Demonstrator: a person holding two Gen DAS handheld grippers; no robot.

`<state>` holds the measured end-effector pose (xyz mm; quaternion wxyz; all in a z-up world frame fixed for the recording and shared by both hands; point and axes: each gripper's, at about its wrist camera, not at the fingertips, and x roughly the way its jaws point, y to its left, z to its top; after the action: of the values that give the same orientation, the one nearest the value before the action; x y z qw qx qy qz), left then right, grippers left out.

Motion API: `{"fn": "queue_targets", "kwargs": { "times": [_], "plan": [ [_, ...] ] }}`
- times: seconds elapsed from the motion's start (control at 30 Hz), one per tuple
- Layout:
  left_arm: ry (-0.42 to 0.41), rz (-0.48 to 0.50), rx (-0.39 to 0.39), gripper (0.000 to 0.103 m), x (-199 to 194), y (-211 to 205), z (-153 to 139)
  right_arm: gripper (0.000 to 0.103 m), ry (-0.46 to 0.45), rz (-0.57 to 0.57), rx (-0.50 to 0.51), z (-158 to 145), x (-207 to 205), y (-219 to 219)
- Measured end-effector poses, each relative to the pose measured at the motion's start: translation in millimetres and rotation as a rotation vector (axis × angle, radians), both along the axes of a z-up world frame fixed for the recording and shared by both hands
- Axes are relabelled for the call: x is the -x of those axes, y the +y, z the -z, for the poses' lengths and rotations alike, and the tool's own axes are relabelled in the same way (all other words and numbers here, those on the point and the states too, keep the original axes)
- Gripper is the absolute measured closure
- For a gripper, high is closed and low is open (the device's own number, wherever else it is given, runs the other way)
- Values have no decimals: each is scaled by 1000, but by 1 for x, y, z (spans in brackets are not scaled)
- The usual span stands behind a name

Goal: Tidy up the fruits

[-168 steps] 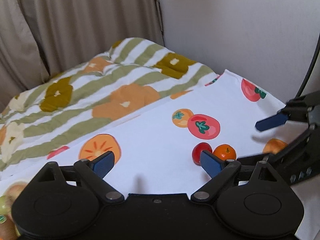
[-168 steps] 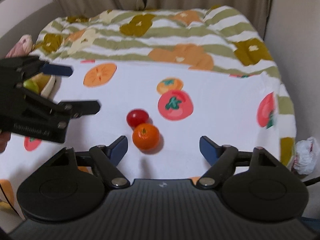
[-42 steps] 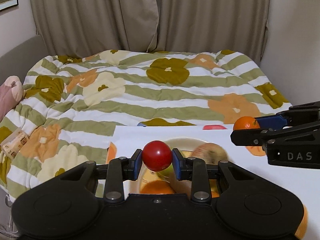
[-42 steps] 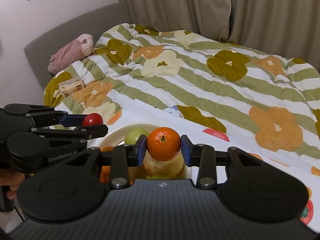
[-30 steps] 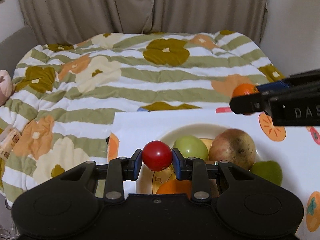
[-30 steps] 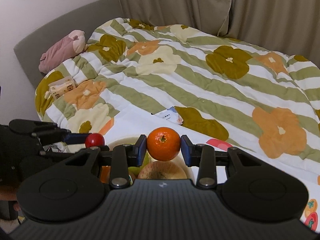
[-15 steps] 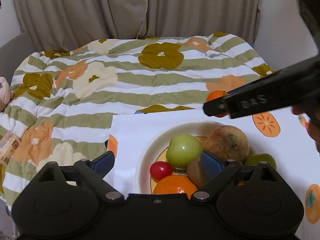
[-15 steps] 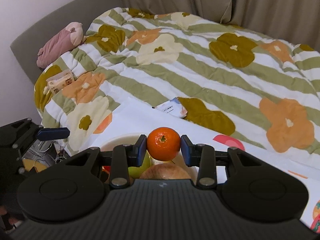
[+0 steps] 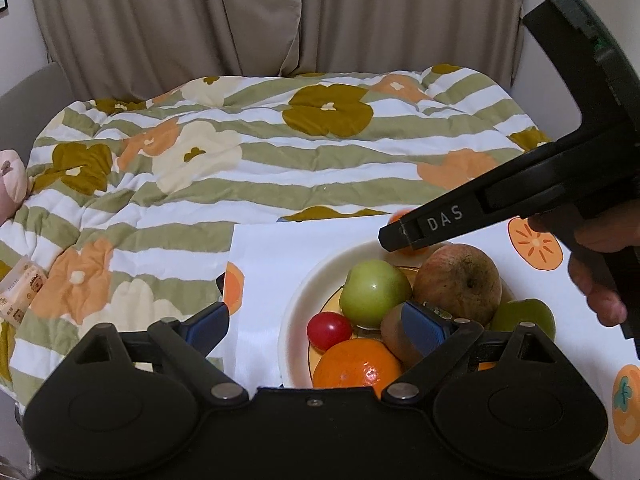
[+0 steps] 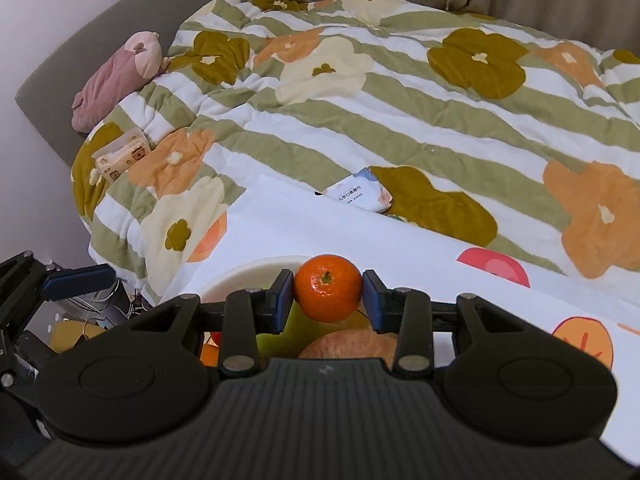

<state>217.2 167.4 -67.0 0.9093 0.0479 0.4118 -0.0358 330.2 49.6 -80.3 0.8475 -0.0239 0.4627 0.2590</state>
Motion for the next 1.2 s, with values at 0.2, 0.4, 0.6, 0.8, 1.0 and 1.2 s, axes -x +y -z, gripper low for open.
{"fn": "queue_targets", "kwargs": {
  "times": [0.2, 0.4, 0.6, 0.8, 1.0, 1.2],
  "plan": [
    [1, 5, 7, 8, 3, 2, 2, 0, -10, 49, -48, -1, 2, -6],
    [-6, 23, 30, 8, 9, 5, 0, 0, -53, 114, -62, -17, 19, -14],
    [-43, 38, 18, 8, 22, -6, -17, 0, -110, 164, -78, -47, 49, -35],
    [-118, 34, -11, 8, 49, -30, -49, 0, -175, 203, -79, -84, 94, -78],
    [-185, 38, -12, 8, 88, -71, -82, 0, -258, 264, -26, -118, 159, -136],
    [-219, 25, 17, 7, 128, -107, -108, 0, -310, 332, 16, -138, 223, -194]
  ]
}}
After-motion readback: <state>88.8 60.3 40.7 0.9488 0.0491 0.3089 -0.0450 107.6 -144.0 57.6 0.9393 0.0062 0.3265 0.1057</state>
